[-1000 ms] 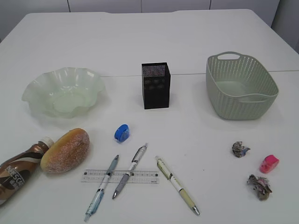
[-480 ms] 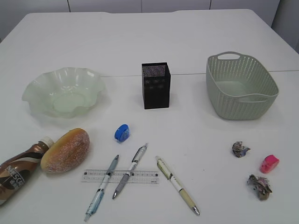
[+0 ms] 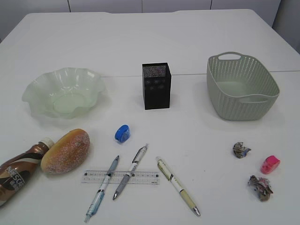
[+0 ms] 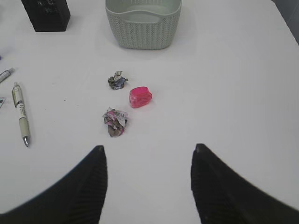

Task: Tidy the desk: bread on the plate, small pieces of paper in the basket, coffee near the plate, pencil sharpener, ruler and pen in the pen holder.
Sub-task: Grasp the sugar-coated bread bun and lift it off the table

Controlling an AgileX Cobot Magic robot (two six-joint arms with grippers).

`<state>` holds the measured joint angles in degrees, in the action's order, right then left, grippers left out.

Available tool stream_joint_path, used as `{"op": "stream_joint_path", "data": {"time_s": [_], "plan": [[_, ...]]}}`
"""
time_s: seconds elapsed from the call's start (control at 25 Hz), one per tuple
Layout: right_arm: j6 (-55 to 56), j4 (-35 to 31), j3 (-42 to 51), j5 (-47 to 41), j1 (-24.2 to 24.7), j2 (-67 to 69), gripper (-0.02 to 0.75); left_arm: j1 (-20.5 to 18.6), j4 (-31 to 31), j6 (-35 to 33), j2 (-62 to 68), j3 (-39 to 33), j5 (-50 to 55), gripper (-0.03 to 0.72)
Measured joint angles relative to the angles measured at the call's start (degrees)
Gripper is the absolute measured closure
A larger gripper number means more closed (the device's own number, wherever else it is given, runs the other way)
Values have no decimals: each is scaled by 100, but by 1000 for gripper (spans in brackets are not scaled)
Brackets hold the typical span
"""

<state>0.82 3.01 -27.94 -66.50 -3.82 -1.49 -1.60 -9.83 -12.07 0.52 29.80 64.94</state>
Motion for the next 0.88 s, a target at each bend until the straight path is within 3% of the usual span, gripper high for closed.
{"op": "stream_joint_path", "data": {"time_s": [0.56,0.88], "plan": [[75,-22,0,0,0,0,283,0,-25,0,0,0,0,281],[292,172,-256,397,0,201,305,0,-390,11,93,294,64,283]]}}
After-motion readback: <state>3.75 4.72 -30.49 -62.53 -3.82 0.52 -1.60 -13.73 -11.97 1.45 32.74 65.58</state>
